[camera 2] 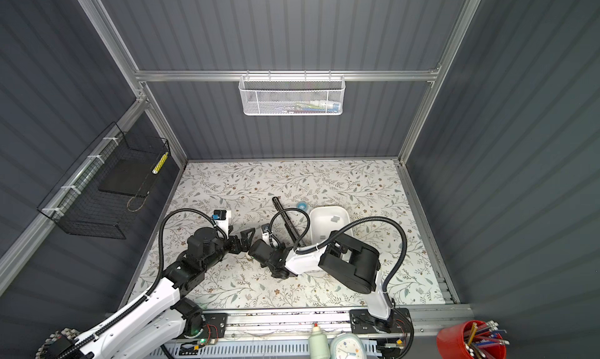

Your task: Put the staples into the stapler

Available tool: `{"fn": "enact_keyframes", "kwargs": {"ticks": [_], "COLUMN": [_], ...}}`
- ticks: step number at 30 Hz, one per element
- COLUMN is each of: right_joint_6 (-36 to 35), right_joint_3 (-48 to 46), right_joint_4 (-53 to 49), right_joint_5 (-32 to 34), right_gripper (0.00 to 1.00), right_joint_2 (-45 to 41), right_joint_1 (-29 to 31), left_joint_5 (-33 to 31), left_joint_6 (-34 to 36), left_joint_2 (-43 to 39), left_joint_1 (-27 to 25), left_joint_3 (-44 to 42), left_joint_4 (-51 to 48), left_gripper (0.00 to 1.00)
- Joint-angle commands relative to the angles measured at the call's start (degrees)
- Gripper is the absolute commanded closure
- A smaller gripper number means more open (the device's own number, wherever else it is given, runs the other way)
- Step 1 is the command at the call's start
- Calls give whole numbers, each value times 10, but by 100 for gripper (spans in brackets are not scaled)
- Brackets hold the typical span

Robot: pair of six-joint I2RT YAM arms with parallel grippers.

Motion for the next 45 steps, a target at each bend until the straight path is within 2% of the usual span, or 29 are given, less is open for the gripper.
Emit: {"fn": "enact_keyframes", "kwargs": {"ticks": [1, 5, 14, 20, 24, 28, 36, 43, 45], "right_joint_6": [-12, -21, -6, 17, 16, 16, 12, 7, 6], "right_joint_3": [9, -5, -117, -171, -170, -171, -175, -160, -156], "right_joint_4": [-14, -13, -61, -87, -106, -115, -101, -101, -101], "right_joint_5": [-30, -14, 62, 95, 68, 77, 51, 35, 32], "right_gripper": [63, 60, 51, 48, 45, 31, 20, 3, 1], "right_joint_2": [13, -8, -184, -250, -254, -245, -244, -214, -210], "right_joint_1": [1, 0, 0, -11, -29, -40, -55, -67, -69], "left_joint_5": [-17, -10, 3, 12, 4, 4, 3, 7, 7], "left_joint_6": [8, 8, 6, 6, 6, 7, 8, 9, 9], "left_joint_2": [-2, -3, -7, -7, -8, -8, 0, 3, 0], "left_joint_1": [0, 0, 0, 0, 0, 0, 0, 0, 0], "left_joint_3": [-2, 1, -2, -2, 1, 0, 2, 4, 4], "left_joint_4": [-3, -3, -5, -3, -9, -6, -6, -4, -6], "left_gripper": [0, 0, 0, 0, 0, 0, 0, 0, 0]}}
